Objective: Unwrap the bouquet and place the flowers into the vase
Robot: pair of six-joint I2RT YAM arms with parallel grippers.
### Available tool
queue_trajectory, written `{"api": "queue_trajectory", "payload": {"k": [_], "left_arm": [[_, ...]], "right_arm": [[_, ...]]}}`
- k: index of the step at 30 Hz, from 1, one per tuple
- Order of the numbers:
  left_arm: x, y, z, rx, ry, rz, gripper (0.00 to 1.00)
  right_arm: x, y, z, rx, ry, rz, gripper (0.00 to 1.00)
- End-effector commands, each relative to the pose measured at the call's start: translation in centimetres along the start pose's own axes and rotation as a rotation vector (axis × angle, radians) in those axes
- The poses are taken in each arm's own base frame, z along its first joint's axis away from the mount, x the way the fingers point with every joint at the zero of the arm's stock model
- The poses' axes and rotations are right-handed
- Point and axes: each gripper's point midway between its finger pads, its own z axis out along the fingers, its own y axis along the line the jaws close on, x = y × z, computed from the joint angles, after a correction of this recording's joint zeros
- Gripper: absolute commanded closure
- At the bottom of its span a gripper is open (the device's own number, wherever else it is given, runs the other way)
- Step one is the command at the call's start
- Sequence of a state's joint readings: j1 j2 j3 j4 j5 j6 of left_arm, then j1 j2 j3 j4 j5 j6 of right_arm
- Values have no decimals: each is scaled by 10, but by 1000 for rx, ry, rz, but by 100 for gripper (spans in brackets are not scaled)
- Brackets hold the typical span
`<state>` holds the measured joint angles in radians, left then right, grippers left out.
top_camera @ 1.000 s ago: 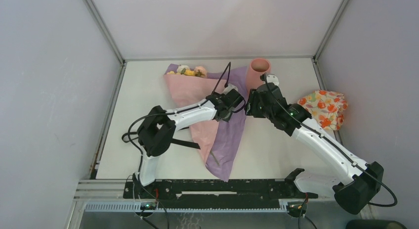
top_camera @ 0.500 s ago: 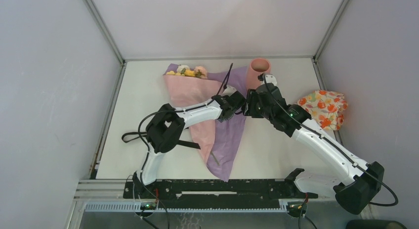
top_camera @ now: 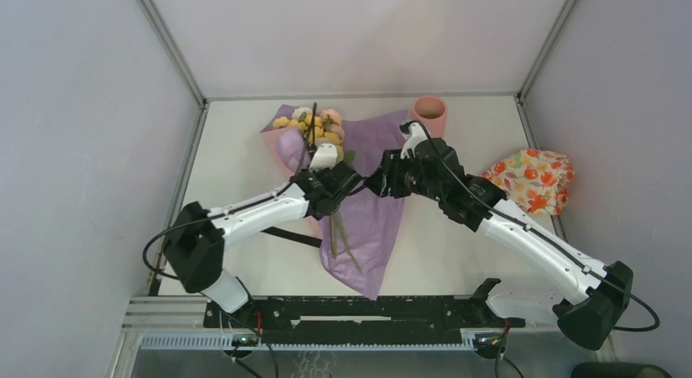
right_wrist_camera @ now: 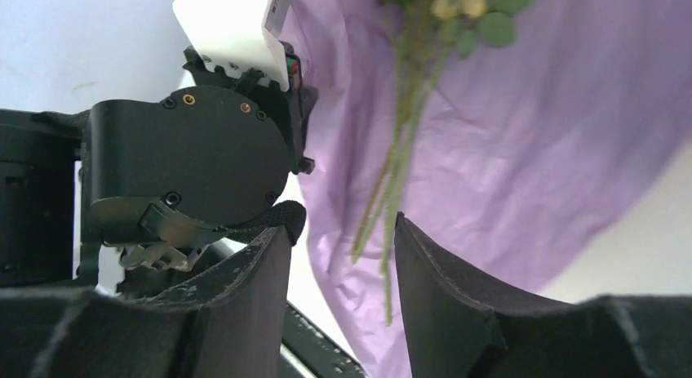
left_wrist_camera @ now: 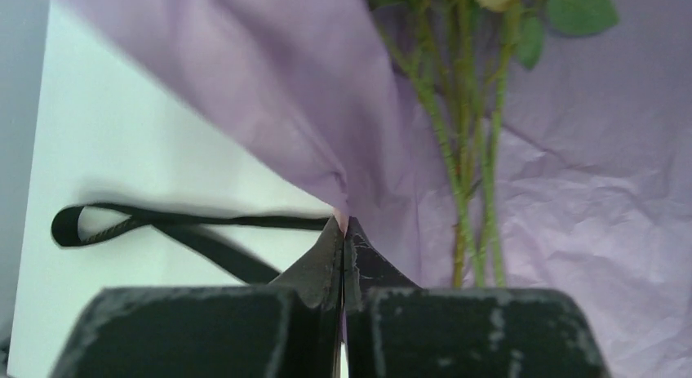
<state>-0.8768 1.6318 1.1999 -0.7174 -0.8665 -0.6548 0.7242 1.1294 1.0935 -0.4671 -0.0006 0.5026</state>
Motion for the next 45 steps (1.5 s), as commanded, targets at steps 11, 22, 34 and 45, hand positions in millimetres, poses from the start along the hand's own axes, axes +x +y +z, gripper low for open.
{"api": "queue_trajectory", "payload": {"k": [11,22,34,45], "left_arm": [[43,106,-30,-107,-37,-433,100],[65,148,-34,-55,3,-677,61],[-28,171,-92,137,-212,-836,55],[-107,205,-156,349,-519,-950,30]], "right_arm": [[29,-6,79,23,183,-54,44],[79,-35,147,176,392,-156,46],[93,-58,161,290,476,-279,50],[117,-42,164,232,541,-270,50]]}}
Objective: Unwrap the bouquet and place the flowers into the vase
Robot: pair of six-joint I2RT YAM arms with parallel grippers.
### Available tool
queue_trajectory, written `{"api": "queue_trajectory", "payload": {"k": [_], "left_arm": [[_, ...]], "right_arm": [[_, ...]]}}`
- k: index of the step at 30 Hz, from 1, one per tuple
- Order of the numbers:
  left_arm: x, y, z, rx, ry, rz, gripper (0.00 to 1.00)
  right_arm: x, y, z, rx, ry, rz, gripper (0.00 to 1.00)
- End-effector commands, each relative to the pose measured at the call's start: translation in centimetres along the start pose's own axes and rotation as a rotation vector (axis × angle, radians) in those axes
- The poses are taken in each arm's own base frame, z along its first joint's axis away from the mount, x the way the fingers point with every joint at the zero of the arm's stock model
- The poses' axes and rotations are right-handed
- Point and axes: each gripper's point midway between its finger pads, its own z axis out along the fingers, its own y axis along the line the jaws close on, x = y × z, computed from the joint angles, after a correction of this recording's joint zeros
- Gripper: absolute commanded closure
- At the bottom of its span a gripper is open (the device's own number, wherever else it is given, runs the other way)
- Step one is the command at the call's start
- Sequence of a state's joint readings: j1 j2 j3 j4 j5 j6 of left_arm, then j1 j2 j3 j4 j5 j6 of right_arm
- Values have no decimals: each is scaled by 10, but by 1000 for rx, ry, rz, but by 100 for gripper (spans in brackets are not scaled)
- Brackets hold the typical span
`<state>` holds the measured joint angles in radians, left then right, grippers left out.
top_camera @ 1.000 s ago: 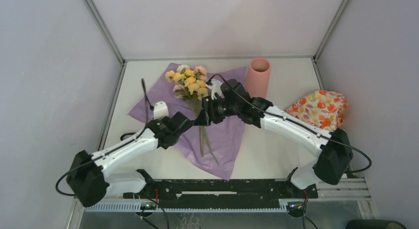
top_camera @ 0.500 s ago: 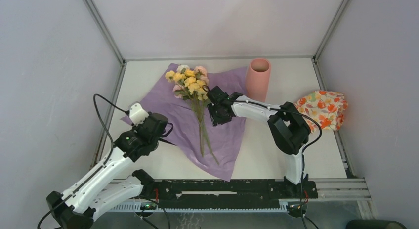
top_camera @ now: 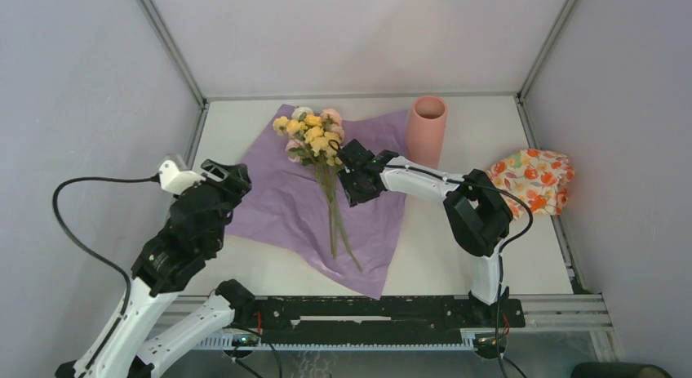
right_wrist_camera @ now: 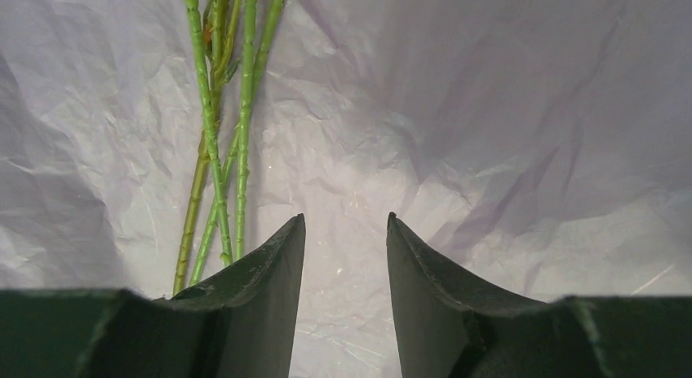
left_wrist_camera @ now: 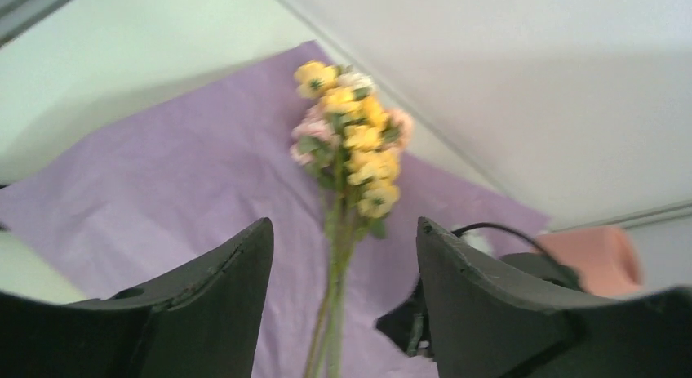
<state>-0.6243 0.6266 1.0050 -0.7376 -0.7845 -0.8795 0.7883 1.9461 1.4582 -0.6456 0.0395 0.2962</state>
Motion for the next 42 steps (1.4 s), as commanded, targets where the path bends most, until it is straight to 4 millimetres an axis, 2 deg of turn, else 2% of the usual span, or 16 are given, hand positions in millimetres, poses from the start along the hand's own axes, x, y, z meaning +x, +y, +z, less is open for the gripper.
{"api": "queue_trajectory", "payload": {"k": [1,5,8,11,16,21,26,34,42], "left_arm": [[-29,-47,-11,232,-61,-60,29],[1,-75,-5,368,53,6,27],[28,-79,4,382,156,86,28],[42,-75,7,393,205,121,28],[44,-60,9,375,196,152,27],[44,-51,7,364,174,132,27],[57,-43,8,355,193,64,27],[71,-44,10,356,243,46,28],[78,-41,13,345,262,43,28]], "right_arm": [[-9,21,-6,-37,-33,-10,51],[-6,43,-4,-55,-26,8,51],[-10,61,-3,-49,-32,14,51],[-11,68,6,-25,-20,34,51],[-8,67,18,9,6,44,52],[-9,61,8,26,-7,10,53],[-6,48,-1,53,-15,-13,53],[11,38,10,46,1,1,54],[21,36,24,40,26,3,67]]}}
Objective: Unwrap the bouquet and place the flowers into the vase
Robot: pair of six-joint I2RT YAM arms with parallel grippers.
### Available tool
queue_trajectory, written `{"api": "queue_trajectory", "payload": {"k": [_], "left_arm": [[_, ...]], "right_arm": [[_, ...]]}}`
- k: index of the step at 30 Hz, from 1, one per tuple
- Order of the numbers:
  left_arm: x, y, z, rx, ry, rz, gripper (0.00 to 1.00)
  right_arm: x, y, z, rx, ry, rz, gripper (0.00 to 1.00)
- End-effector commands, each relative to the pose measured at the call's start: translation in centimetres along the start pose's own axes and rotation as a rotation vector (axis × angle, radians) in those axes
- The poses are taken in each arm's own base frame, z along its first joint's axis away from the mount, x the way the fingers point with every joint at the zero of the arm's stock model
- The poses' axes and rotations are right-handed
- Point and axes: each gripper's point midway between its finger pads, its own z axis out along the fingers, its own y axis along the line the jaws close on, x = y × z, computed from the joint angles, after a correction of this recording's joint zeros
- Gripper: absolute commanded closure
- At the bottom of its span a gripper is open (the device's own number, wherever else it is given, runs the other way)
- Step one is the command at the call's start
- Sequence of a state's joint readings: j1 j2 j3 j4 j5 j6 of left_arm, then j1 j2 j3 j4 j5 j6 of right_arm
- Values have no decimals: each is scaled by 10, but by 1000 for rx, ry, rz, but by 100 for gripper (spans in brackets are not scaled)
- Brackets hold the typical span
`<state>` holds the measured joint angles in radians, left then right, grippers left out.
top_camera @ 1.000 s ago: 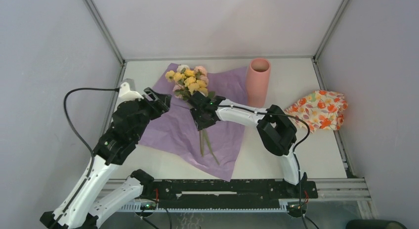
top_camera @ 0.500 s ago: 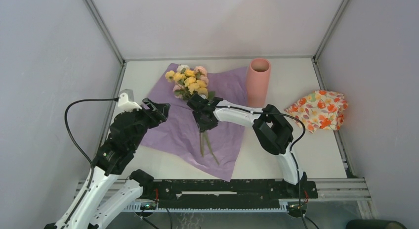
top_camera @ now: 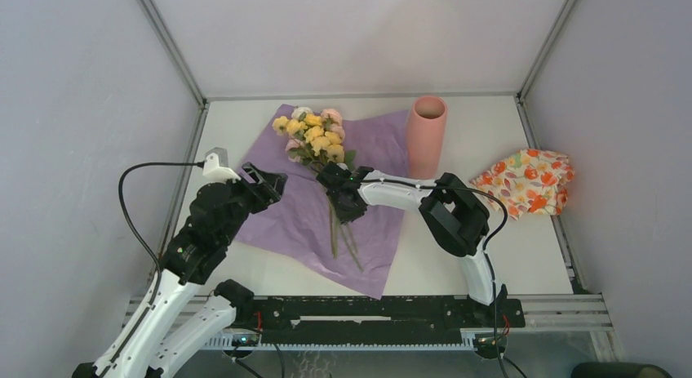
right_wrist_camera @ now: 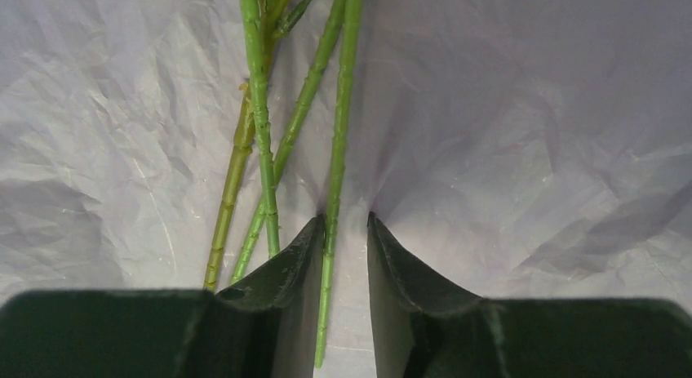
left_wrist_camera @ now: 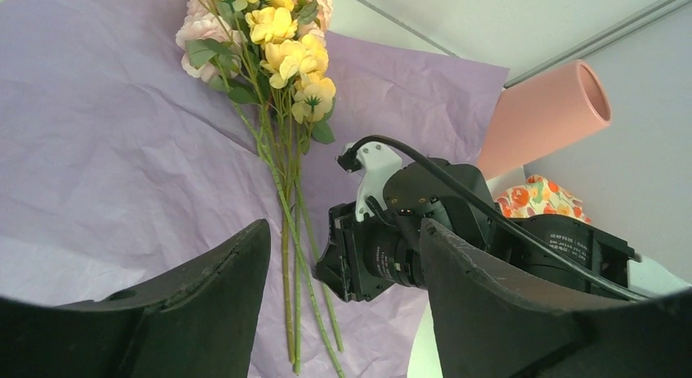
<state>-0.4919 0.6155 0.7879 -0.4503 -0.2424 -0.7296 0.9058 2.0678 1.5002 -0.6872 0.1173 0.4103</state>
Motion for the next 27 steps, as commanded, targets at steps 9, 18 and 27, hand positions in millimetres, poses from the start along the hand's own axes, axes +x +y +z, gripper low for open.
{"api": "queue_trajectory", "payload": {"k": [9,18,27], "left_arm": [[8,-3,9,14,23,-25,28],[17,-3,18,14,61,-32,28],[17,1,16,-2,55,-21,29]], "right_arm": [[-23,7,-22,-52,-94,7,99],[-61,0,-82,-37,-236,-15,100],[-55,-18,-92,15,-203,-1,91]]}}
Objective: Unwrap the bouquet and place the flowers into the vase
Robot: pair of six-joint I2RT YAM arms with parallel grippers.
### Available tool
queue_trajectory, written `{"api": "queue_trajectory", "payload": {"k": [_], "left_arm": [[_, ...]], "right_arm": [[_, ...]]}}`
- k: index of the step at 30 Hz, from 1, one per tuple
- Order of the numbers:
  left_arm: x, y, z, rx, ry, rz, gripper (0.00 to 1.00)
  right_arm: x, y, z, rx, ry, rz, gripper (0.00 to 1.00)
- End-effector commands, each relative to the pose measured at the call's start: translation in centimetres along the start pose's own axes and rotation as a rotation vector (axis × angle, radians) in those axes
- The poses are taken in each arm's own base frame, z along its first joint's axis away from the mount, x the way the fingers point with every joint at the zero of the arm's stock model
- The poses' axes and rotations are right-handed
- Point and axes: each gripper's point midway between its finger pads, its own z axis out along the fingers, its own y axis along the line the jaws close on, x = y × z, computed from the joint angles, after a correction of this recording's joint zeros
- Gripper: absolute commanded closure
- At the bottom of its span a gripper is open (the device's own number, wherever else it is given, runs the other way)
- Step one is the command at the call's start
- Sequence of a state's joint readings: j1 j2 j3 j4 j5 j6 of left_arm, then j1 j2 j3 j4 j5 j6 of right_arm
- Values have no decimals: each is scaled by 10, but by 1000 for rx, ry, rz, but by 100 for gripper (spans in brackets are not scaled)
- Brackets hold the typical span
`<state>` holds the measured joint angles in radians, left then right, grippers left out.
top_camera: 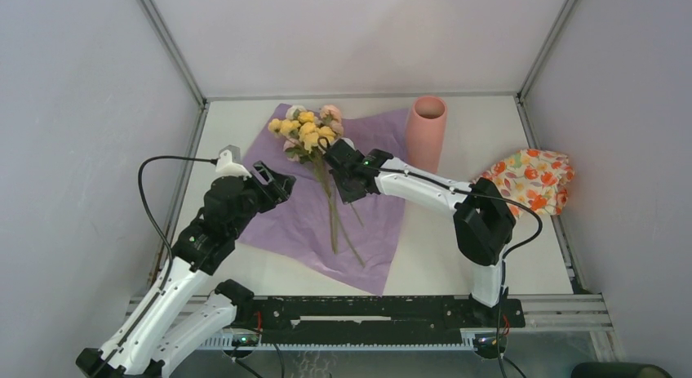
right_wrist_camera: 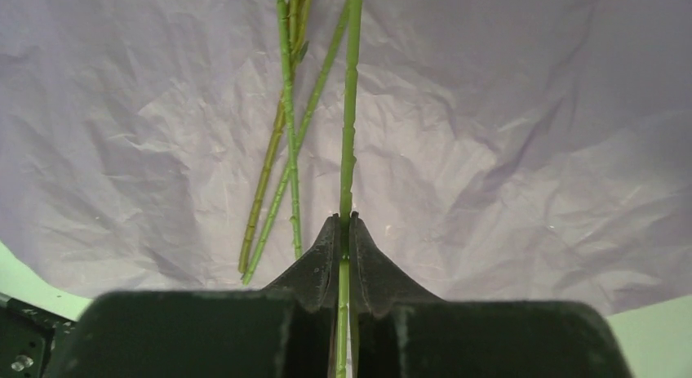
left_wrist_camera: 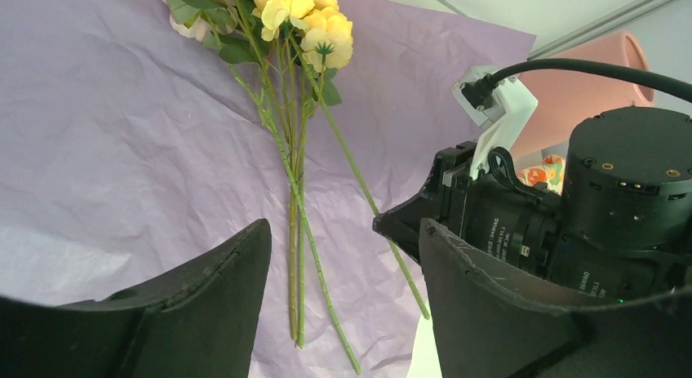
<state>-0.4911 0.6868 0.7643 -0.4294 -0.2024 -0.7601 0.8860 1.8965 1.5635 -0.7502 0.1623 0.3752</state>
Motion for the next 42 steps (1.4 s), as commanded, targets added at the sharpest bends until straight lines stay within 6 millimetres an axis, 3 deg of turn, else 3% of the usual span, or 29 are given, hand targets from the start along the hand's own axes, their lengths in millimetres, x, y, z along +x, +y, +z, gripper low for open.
{"api": "queue_trajectory", "payload": {"k": [1,8,16,27,38,40,42], "left_arm": [[-5,-2,-1,13,-26,-1,28],[-20,9,-13,-44,-78,47,28],[-22,17,-16,-77,-92,67,27],[-19,22,-11,-99,-83,76,27],[-17,24,-9,-108,-77,80,27],[-16,24,-9,-109,-74,79,27],[-15,25,-8,-111,-71,79,27]], "right_arm": [[-10,-13,-14,51,-25,-13,87],[-4,5,-16,47,-38,-85,70],[16,38,9,-46,25,-158,70],[47,46,45,-50,126,-150,69],[71,41,64,-42,179,-143,73],[74,41,66,-44,187,-141,77],[74,42,65,-50,188,-141,89]]}}
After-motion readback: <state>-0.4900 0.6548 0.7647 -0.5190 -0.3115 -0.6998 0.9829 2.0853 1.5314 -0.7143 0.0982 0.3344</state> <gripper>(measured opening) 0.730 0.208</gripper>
